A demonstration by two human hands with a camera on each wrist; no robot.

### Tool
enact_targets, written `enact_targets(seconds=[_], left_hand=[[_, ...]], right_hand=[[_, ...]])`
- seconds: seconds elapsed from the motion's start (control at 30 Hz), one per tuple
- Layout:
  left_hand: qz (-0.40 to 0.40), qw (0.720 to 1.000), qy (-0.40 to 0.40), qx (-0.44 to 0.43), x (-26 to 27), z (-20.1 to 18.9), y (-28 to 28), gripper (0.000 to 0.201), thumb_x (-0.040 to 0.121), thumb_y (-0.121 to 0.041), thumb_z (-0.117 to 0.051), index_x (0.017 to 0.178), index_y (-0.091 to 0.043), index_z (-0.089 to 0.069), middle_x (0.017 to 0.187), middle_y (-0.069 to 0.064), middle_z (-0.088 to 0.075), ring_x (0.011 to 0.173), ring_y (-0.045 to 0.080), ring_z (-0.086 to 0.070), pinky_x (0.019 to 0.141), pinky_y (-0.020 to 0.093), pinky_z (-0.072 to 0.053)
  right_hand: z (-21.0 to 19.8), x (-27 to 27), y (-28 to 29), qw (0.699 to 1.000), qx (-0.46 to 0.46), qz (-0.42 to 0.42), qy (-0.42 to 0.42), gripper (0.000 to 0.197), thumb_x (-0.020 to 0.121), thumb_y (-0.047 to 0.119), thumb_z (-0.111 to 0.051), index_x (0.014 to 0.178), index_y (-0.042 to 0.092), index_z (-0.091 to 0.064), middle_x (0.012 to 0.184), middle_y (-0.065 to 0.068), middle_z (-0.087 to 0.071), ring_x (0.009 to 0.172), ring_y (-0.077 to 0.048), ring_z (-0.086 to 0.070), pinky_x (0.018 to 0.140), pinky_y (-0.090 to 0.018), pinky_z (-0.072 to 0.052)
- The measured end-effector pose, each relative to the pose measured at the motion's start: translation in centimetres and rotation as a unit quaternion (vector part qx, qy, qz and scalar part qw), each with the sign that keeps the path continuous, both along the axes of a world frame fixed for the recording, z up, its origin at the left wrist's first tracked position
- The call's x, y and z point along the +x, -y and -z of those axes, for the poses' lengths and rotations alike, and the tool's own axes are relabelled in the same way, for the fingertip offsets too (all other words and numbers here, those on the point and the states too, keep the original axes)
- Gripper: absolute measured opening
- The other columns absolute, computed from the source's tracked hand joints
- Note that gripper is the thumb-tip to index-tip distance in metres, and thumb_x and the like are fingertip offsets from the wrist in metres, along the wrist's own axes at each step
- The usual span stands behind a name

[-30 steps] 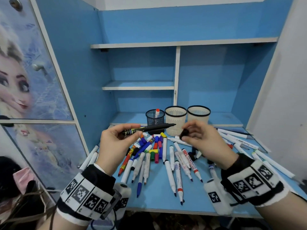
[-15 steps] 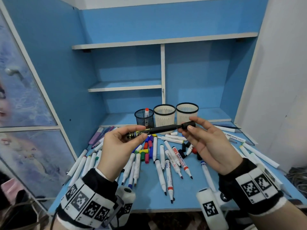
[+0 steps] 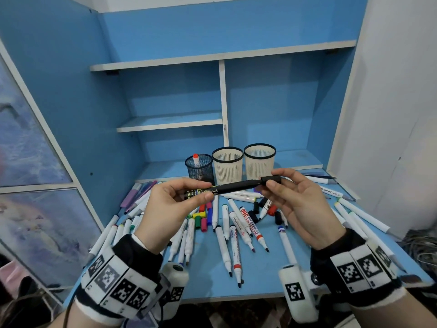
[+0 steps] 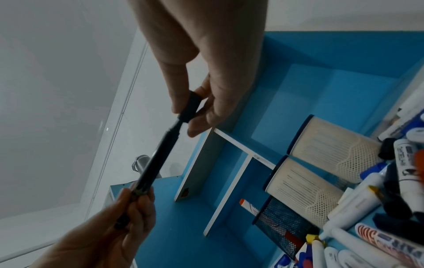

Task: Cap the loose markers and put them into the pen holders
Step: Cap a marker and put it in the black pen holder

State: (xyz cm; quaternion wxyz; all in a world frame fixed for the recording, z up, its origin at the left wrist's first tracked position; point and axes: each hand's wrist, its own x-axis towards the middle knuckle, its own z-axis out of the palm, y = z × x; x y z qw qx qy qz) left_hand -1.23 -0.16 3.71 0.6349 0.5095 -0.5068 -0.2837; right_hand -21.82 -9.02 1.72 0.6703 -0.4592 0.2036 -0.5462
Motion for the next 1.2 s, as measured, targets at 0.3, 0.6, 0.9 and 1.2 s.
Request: enact_targets(seconds=[0.3,0.6,0.9,1.2], left_hand=[[0.012,0.999,0.038,0.006,-1.0,0.0,0.2,0.016,0.063,-0.014,-0.078,0.077,-0.019,-0.074,0.082,0.006,-0.074,0.074,0.015,-0.068,0.067,0.020,-0.055],[0.004,1.000,0.017,0.004,-0.9,0.5,0.4,0.017,0.076,0.010,-0.066,0.079,-0.006,-0.071,0.059,0.004,-0.068,0.050,0.010,-0.059,0.053,0.015,-0.049],[0.005,0.999,-0.046,0.008,-0.4,0.9,0.7,0.020,0.061,-0.008,-0.073,0.081,-0.009,-0.068,0.073,0.002,-0.071,0.061,0.011,-0.064,0.061,0.017,-0.053],[-0.091,0.993,0.052,-0.048,1.5,-2.6,2.9,0.015,0.076,-0.006,-0.073,0.085,-0.017,-0.068,0.083,0.004,-0.071,0.071,0.009,-0.069,0.064,0.015,-0.052]], right_hand=[[0.0,-1.1,-0.7,0.987,-0.113,0.022,-0.109,0.032,0.058,0.033,-0.084,0.086,0.021,-0.072,0.090,-0.009,-0.073,0.084,-0.027,-0.071,0.073,-0.027,-0.056],[-0.4,0.1,-2.3,0.958,-0.214,0.123,-0.148,0.033,0.073,-0.015,-0.067,0.080,0.018,-0.069,0.074,0.007,-0.072,0.072,-0.011,-0.070,0.068,-0.013,-0.052],[-2.0,-1.1,-1.5,0.933,-0.280,0.051,-0.219,0.034,0.071,-0.013,-0.071,0.080,0.020,-0.071,0.078,0.008,-0.074,0.075,-0.007,-0.070,0.067,-0.013,-0.053],[-0.8,-2.7,1.3,0.880,-0.290,0.021,-0.377,0.040,0.079,-0.006,-0.069,0.095,0.030,-0.069,0.088,0.002,-0.072,0.081,-0.009,-0.068,0.079,-0.016,-0.053]])
